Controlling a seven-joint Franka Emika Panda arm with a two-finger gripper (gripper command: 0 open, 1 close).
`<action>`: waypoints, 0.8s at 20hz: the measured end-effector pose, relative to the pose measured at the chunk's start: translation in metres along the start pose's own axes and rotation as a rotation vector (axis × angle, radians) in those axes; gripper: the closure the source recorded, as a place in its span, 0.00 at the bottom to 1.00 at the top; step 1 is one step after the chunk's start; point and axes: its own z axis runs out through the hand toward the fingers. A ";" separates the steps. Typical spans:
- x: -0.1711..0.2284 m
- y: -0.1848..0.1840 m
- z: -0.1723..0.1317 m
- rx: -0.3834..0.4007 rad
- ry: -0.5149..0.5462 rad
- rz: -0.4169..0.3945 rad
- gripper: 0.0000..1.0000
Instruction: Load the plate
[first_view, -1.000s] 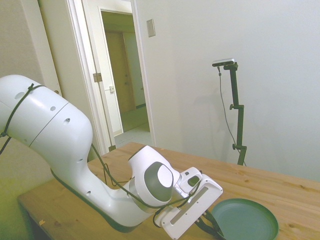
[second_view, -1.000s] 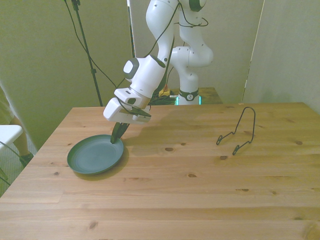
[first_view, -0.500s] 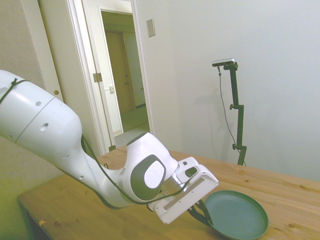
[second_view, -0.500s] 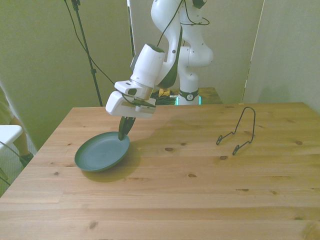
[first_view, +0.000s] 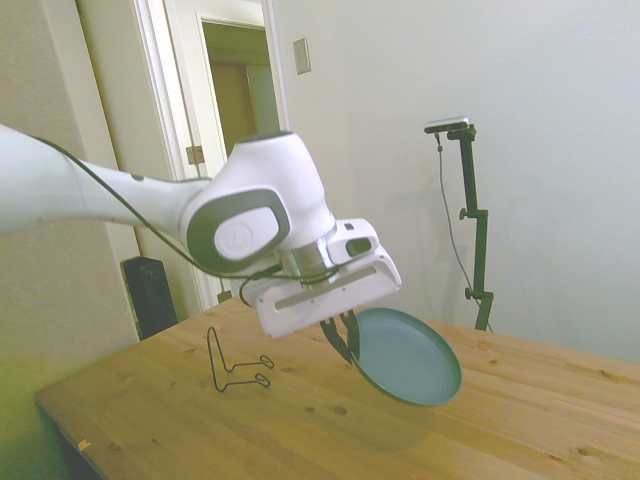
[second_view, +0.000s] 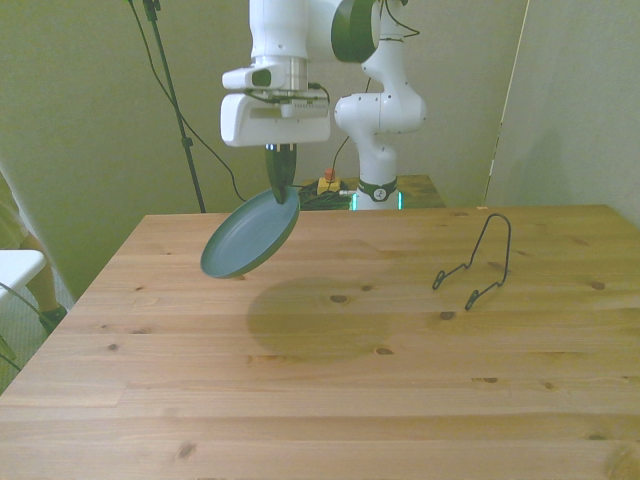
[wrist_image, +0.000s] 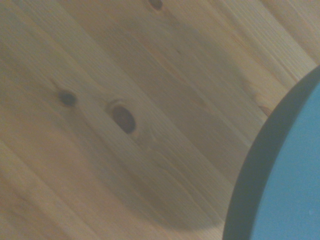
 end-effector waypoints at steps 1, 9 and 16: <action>0.002 -0.004 -0.006 0.024 -0.020 -0.010 1.00; 0.021 -0.048 -0.031 0.281 -0.195 -0.124 1.00; 0.051 -0.072 -0.016 0.336 -0.274 -0.167 1.00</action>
